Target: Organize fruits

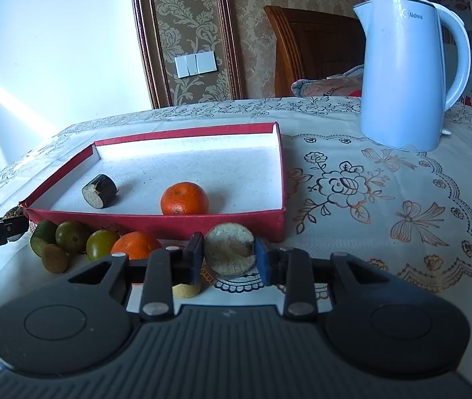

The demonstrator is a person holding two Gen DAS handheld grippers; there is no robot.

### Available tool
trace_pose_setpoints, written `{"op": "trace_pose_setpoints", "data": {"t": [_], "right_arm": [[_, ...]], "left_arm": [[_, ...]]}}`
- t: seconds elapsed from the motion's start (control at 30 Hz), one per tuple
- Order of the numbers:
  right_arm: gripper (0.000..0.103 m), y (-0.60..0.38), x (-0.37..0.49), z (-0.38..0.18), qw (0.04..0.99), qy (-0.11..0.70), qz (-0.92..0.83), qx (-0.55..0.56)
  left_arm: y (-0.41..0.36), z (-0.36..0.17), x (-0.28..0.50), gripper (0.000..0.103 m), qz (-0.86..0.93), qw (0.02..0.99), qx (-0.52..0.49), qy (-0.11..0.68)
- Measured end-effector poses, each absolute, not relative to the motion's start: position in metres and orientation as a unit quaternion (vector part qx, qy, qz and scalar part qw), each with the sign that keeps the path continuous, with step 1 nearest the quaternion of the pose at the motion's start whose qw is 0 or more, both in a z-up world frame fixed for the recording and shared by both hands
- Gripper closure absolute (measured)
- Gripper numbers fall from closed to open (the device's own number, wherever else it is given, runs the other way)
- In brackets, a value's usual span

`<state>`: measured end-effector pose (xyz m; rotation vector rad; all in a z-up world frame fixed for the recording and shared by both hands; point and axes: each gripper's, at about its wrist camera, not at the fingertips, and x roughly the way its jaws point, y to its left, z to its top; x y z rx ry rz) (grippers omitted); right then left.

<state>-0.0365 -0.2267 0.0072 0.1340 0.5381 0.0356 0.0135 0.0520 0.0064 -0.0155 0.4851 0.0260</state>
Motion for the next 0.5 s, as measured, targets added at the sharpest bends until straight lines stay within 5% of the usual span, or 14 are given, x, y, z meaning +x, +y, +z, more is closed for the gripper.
{"op": "trace_pose_setpoints", "data": {"t": [0.5], "right_arm": [[0.073, -0.2, -0.038, 0.031, 0.972, 0.224, 0.057, 0.052]], "left_arm": [[0.023, 0.03, 0.012, 0.063, -0.008, 0.979, -0.014, 0.201]]}}
